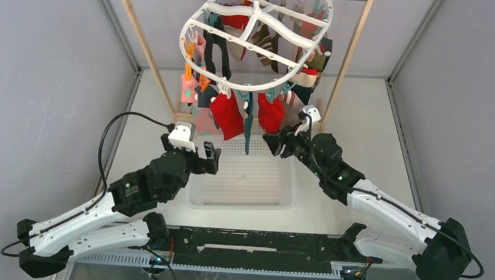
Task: Remove the socks clipped to the hanger
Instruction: Remove the sock from the hanger.
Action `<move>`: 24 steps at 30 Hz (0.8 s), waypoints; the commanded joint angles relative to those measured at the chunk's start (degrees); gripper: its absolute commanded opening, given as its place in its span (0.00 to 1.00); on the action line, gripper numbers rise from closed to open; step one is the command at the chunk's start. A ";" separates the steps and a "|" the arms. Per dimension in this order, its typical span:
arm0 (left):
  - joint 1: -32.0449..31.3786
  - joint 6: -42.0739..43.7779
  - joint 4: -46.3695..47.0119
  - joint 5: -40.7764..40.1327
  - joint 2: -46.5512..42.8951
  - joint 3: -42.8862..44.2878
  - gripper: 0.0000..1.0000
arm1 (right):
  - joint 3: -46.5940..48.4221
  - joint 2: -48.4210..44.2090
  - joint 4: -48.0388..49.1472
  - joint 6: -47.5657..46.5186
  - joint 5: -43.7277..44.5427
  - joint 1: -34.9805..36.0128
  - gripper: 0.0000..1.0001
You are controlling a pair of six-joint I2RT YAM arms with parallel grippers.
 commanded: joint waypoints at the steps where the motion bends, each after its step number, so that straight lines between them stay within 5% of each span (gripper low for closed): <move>1: -3.55 -2.00 2.51 -3.05 0.59 1.31 1.00 | -0.28 1.23 5.11 1.94 0.17 1.01 0.50; 5: -6.55 -3.55 2.59 -3.57 0.08 2.36 1.00 | -0.28 0.33 4.88 1.97 0.42 1.04 0.23; 24: -15.78 -2.48 10.13 -6.01 5.29 3.42 1.00 | 2.40 -10.49 -5.81 5.51 -9.24 1.01 0.09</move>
